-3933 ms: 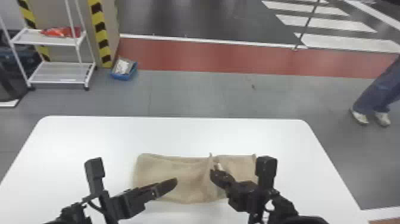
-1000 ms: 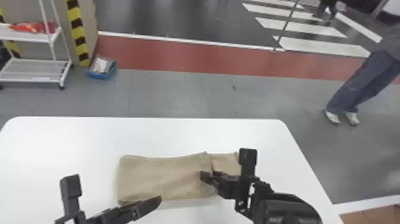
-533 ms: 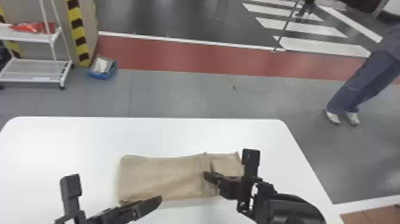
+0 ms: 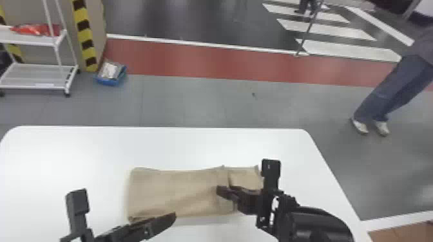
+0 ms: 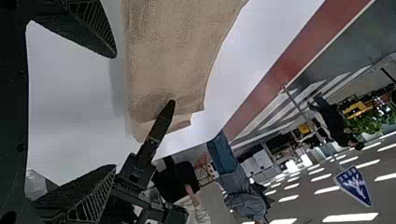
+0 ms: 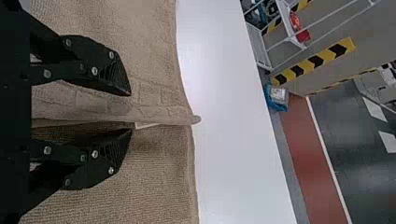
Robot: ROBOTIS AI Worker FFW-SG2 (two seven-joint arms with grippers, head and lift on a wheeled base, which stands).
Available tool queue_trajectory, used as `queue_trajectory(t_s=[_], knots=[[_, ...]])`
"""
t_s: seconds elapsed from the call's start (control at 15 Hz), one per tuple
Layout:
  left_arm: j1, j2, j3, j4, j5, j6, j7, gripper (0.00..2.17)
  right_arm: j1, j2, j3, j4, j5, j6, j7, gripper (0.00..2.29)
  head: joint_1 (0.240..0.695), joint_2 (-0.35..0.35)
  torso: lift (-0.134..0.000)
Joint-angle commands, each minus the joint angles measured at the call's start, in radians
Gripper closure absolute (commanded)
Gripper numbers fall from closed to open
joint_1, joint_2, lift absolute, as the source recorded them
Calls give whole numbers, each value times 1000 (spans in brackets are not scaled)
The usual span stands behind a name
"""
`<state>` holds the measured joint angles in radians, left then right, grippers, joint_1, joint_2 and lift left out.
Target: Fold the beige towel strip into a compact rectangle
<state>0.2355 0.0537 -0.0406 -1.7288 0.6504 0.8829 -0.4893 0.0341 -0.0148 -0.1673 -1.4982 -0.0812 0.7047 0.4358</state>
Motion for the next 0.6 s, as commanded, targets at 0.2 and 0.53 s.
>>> queue_trajectory(t_s=[0.2, 0.53], knots=[[4, 0, -2, -3, 0, 0, 0, 36, -20, 1, -1, 21, 11, -3, 0, 569, 695, -253, 0], [2, 0, -1, -3, 0, 0, 1, 36, -33, 1, 2, 46, 17, 0, 9, 1028, 695, -253, 0]])
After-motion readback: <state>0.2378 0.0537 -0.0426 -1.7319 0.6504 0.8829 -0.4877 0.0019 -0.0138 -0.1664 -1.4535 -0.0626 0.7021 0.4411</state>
